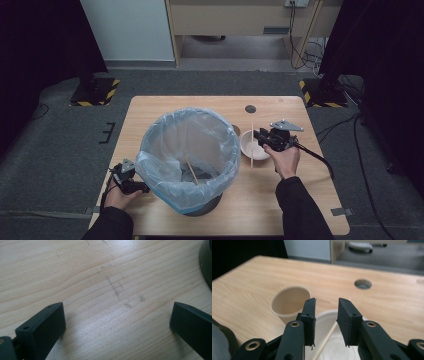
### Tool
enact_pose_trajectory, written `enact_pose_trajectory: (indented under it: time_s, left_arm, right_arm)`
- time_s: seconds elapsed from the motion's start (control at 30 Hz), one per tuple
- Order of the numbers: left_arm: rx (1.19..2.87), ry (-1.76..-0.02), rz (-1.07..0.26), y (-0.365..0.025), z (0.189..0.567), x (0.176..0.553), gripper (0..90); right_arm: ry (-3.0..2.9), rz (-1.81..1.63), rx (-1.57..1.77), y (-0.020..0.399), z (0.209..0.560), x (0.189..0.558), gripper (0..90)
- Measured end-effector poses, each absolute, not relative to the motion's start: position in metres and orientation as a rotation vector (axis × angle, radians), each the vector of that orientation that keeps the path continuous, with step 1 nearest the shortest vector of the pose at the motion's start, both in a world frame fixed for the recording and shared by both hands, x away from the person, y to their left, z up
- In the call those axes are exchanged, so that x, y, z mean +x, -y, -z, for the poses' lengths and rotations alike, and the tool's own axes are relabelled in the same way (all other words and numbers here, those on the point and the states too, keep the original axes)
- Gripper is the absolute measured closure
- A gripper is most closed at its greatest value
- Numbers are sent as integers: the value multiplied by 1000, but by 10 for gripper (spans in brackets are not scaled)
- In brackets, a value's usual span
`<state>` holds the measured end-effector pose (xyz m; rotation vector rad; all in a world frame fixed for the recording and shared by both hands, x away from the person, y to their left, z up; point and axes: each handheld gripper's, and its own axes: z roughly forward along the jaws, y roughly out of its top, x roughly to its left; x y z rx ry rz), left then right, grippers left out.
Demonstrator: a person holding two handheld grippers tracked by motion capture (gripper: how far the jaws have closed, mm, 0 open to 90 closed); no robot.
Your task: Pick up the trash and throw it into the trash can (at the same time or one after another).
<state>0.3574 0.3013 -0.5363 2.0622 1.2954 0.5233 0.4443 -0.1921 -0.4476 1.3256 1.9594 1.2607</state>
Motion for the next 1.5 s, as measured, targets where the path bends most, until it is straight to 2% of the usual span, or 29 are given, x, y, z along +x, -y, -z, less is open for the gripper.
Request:
enact_pose_trajectory:
  time_s: [0.3, 0.73, 1.03, 1.5]
  left_arm:
    - [2062, -1295, -524, -301, 536, 357, 0]
    - [2062, -1296, -523, -301, 536, 357, 0]
    - [2062, -1296, -523, -301, 536, 357, 0]
    - [2062, -1295, -523, -301, 536, 357, 0]
  right_arm:
    - [-2011, -1178, 1406, 193, 478, 451, 686]
    - [-2090, -1095, 1415, 183, 496, 456, 683]
    - [-2097, -1050, 1407, 185, 495, 456, 772]
    - [-2092, -1008, 1460, 195, 498, 456, 850]
